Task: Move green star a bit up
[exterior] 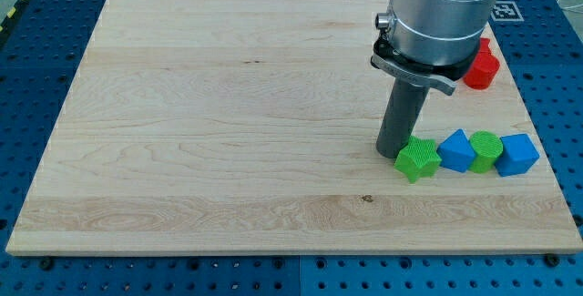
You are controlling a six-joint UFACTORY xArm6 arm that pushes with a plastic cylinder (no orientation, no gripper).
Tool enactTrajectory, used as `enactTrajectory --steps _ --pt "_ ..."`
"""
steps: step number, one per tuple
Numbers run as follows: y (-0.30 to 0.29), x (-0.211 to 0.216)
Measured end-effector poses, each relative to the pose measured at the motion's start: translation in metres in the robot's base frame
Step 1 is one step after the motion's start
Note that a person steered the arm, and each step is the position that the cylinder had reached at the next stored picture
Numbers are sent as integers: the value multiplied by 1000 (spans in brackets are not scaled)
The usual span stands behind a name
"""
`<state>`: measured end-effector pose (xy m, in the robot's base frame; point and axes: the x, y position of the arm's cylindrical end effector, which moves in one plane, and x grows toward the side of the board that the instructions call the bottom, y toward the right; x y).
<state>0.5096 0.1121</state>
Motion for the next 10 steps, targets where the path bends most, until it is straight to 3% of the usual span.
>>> enactTrajectory --steps 2,4,7,10 --pt "1 -1" --pt "-52 22" --pt "-4 67" --pt "53 70"
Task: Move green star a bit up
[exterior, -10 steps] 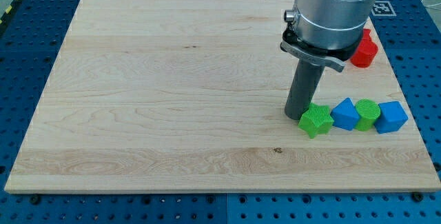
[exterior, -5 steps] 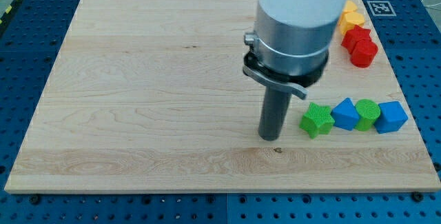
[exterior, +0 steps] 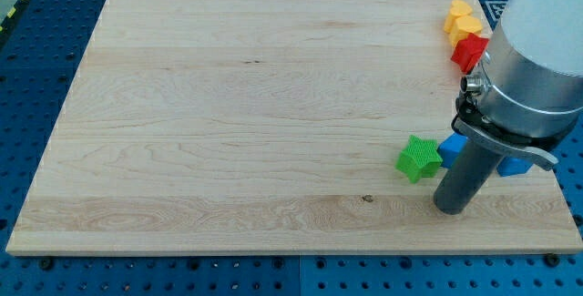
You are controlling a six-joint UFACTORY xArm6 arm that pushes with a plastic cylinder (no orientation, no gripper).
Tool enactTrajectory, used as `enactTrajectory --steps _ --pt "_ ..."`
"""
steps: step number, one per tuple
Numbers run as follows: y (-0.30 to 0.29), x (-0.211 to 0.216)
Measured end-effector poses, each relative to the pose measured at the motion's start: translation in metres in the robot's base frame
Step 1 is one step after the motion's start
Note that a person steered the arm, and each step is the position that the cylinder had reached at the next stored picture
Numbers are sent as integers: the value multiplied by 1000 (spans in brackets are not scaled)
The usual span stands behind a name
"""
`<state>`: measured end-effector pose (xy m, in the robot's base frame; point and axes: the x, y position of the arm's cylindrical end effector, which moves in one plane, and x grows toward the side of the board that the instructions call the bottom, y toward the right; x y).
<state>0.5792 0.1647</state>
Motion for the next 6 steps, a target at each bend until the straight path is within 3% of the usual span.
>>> enactTrajectory --steps 4,6 --pt "-10 -33" --pt "-11 -9"
